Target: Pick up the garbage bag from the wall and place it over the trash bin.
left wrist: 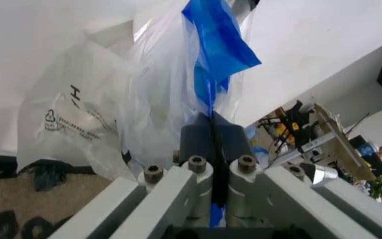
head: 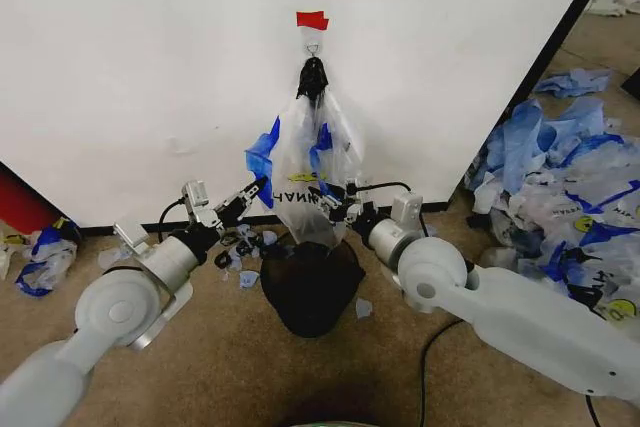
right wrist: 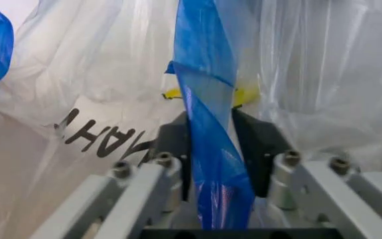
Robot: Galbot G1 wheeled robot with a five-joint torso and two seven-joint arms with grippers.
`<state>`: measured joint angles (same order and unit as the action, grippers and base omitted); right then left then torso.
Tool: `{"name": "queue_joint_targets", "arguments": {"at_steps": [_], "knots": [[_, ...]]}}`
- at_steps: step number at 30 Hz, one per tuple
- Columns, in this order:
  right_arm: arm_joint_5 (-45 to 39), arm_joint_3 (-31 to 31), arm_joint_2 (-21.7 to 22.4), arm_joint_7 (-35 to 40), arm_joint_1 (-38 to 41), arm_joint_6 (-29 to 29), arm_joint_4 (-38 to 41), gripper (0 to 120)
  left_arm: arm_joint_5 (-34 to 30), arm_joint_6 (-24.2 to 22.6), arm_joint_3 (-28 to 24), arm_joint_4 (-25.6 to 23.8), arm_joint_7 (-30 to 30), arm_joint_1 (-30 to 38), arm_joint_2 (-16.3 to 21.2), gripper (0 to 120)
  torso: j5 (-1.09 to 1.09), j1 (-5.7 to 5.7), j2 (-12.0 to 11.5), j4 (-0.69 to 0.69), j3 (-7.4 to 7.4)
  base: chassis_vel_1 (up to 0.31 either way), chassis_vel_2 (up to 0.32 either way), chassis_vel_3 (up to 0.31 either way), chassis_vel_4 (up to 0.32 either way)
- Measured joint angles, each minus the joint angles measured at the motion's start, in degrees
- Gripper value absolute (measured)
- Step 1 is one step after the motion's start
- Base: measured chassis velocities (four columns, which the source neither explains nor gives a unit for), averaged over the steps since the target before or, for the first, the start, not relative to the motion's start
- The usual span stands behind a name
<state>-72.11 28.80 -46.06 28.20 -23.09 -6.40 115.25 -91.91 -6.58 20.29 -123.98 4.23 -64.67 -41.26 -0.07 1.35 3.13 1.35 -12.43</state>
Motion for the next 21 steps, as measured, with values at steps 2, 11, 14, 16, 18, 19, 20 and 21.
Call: {"name": "queue_joint_targets", "arguments": {"at_steps": [2, 11, 14, 16, 18, 19, 20, 21], "knots": [[0.0, -0.1, 0.0, 0.0, -0.2, 0.1, 0.0, 13, 0.0, 0.0, 0.0, 0.0, 0.0, 0.0, 0.0, 0, 0.00, 0.00, 0.0, 0.00, 0.00, 0.000, 0.000, 0.000, 0.000], [0.8, -0.6, 0.0, -0.3, -1.3, 0.5, -0.1, 0, 0.0, 0.0, 0.0, -0.2, 0.0, -0.2, 0.2, 0, 0.00, 0.00, 0.0, 0.00, 0.00, 0.000, 0.000, 0.000, 0.000], [0.8, -1.4, 0.1, -0.4, -1.9, 0.8, 0.0, 0, 0.0, 0.0, 0.0, -0.2, 0.0, -0.2, 0.2, 0, 0.00, 0.00, 0.0, -0.01, 0.00, 0.000, 0.000, 0.000, 0.000], [0.5, -2.9, 0.4, -0.7, -3.0, 1.3, 0.5, 0, 0.0, 0.0, 0.1, -0.3, 0.0, -0.2, 0.1, 0, 0.00, 0.00, 0.0, -0.01, 0.00, 0.000, 0.000, 0.000, 0.000], [-0.3, -4.3, 0.9, -1.5, -4.1, 2.0, 1.0, 0, 0.0, 0.1, 0.2, -0.3, 0.0, -0.1, 0.1, 0, 0.01, 0.00, 0.0, 0.00, 0.00, 0.000, 0.000, 0.000, 0.000], [-0.3, -4.3, 0.9, -1.5, -4.1, 2.0, 1.0, 0, 0.0, 0.1, 0.2, -0.3, 0.0, -0.1, 0.1, 0, 0.01, 0.00, 0.0, 0.00, 0.00, 0.000, 0.000, 0.000, 0.000], [-0.7, -5.2, 1.2, -2.1, -4.7, 2.6, 1.3, 0, -0.1, 0.1, 0.2, -0.3, 0.0, -0.1, 0.1, 0, 0.00, 0.00, 0.0, 0.00, 0.00, 0.000, 0.000, 0.000, 0.000], [-1.1, -6.1, 1.5, -2.7, -5.3, 3.1, 1.7, 0, -0.1, 0.1, 0.2, -0.3, 0.0, 0.0, 0.1, 0, 0.00, 0.00, 0.0, 0.01, 0.00, 0.000, 0.000, 0.000, 0.000]]}}
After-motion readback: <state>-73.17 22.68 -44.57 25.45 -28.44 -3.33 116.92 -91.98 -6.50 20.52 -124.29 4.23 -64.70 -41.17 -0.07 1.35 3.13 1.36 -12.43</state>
